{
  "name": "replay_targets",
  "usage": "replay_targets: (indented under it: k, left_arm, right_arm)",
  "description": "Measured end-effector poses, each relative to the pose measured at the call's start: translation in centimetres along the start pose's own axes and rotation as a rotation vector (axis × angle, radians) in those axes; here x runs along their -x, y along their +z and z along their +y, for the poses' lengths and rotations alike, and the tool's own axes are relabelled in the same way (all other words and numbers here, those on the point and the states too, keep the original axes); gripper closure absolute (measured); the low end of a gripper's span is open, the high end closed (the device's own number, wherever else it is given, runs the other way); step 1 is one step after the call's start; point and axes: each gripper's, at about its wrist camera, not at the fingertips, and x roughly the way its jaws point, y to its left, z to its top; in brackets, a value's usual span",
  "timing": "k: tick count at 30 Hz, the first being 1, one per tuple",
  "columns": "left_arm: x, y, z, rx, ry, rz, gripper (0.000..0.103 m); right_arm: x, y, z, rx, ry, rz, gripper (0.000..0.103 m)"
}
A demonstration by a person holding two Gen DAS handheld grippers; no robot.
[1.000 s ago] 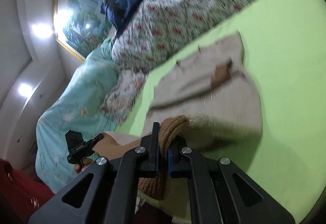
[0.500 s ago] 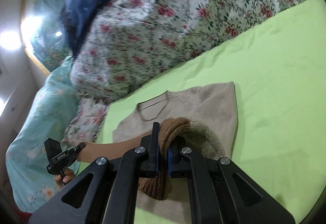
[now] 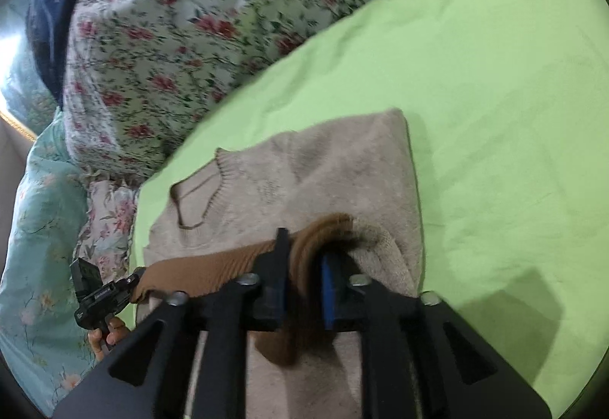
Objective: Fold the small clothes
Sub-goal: 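Lay the hem over the collar and open both grippers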
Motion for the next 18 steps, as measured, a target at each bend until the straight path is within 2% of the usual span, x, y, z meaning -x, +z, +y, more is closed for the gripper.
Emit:
replay_targets:
  k: [1,2,3,5,6,8,10,13,15,16,18]
  left_arm:
    - [0.6,-0.5,-0.4,-0.009,0.002,0.0,0.061]
    - [1.2,-1.1,-0.9,-0.021,0.002,-0.004,0.055]
    - [2.1,-2.1,-1.7,-0.041,-0.012,-0.016,0.05]
    - [2.9,-3.6,-3.4,-0.078,-0.04,-0.013,0.048]
    - [2.8,-4.7,-4.6,-0.105,-0.066,0.003,0.047]
    - [1.5,-6.3,-6.7,-0.15,-0.102,0.052,0.044]
    - [-0.4,-7.4,-8.6,-0.202,-0.104,0.108,0.044]
    - [-3.0,-7.6,-9.8,-0.266,-0.049,0.135,0.044]
    - [-4.0,-6.4,-9.1,-0.256,-0.038,0.135,0.051]
    - [-4.3,-5.4,-8.3,-0.249,-0.016,0.127,0.059]
    - [-4.3,-3.1,-6.8,-0.232,0.026,0.103,0.067]
  right_arm:
    - [0.6,-0.2,0.0,-0.004,0.007,-0.012,0.061]
    - [1.4,-0.4,0.1,-0.005,0.001,-0.033,0.053]
    - [2.6,-0.8,0.3,0.004,-0.02,-0.065,0.05]
    - [4.4,-1.7,1.1,0.032,-0.036,-0.116,0.05]
    - [5.1,-2.5,1.9,0.058,-0.018,-0.127,0.049]
    - [4.6,-3.9,3.7,0.126,0.033,-0.074,0.049]
    - [2.5,-5.9,6.2,0.237,0.063,0.042,0.049]
    - [-1.8,-8.2,9.2,0.402,0.066,0.24,0.049]
    - [-3.3,-7.8,9.3,0.441,-0.013,0.25,0.049]
    - [-3.8,-7.0,8.8,0.429,-0.048,0.237,0.05]
    - [-4.2,-4.1,6.7,0.347,-0.12,0.174,0.052]
